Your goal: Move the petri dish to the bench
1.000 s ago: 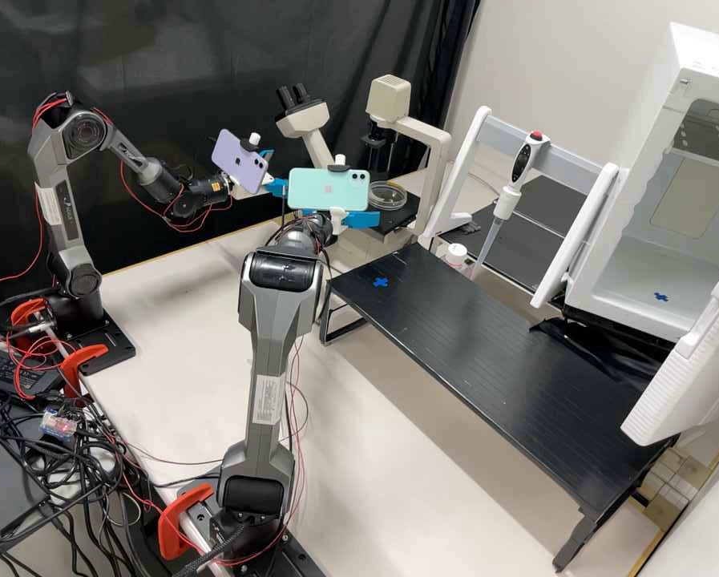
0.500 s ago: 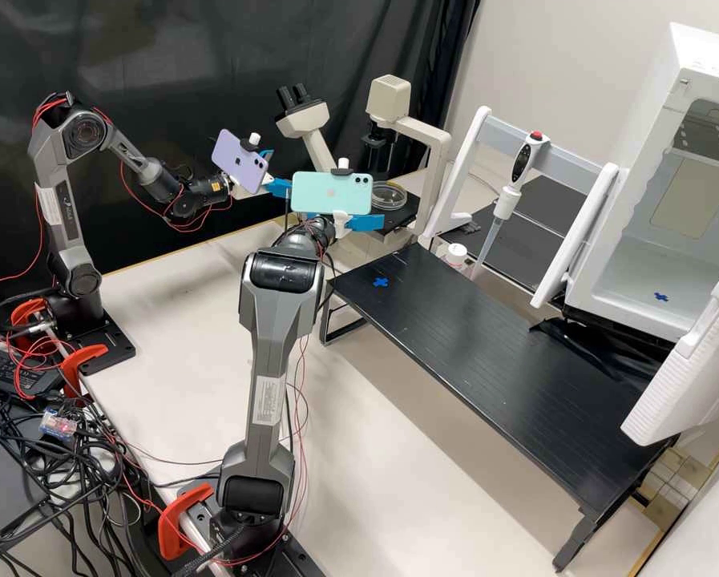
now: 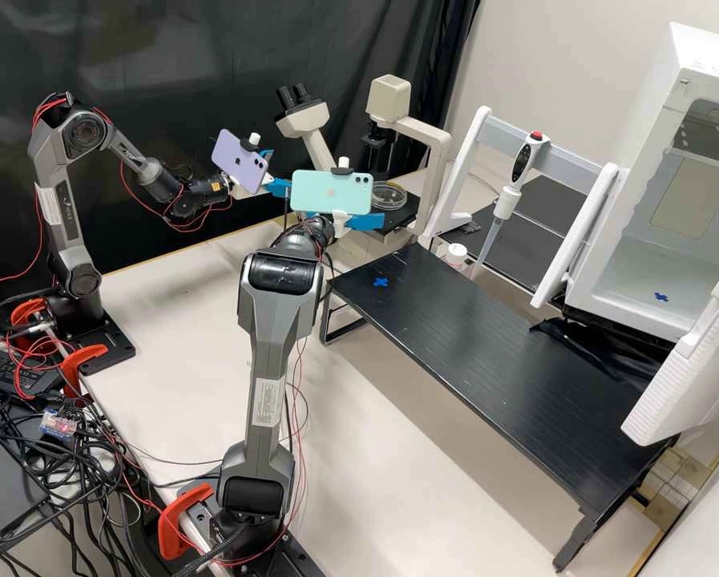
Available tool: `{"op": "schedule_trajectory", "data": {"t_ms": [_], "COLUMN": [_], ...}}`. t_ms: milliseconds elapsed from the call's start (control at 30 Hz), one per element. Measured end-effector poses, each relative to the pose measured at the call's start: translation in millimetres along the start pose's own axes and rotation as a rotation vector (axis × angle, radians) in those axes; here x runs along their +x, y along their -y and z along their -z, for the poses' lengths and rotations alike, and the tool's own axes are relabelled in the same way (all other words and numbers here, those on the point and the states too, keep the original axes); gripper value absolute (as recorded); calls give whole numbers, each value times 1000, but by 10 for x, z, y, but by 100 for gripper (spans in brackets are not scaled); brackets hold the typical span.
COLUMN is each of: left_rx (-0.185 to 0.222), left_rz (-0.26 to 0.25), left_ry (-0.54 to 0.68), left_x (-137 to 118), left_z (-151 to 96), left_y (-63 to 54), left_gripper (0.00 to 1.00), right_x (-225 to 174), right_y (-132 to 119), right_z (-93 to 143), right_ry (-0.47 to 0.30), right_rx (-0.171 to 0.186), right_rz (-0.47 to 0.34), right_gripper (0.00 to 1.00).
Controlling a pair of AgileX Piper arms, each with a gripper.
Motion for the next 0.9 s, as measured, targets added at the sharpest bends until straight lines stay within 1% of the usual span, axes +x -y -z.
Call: {"op": "schedule_trajectory", "data": {"t_ms": [167,233,333,433,500,600,833,900], "left_rx": [0,0,0,0,0,0,0,0], "left_rz": [0,0,0,0,0,0,0,0], "left_ry": [0,0,0,0,0,0,0,0], "left_x": [0,0,0,0,0,0,0,0], "left_z": [0,0,0,0,0,0,0,0], "left_y": [0,0,0,0,0,0,0,0], "left_gripper": [100,100,100,100,100,100,100,100], "right_x": [0,5,24,77,112,183,366,420], "right_y": [0,-30,-115,-185,-221,-277,-302,-284], "right_z": [-1,22,86,109,112,82,77,71], "right_ry": [1,-3,-11,-17,-16,-5,12,20], "right_rx": [-1,3,-1,-19,-22,-1,71,76], "right_rz": [0,-9,-33,-56,-68,-85,-105,-104], "right_gripper": [100,100,100,100,100,100,100,100]}}
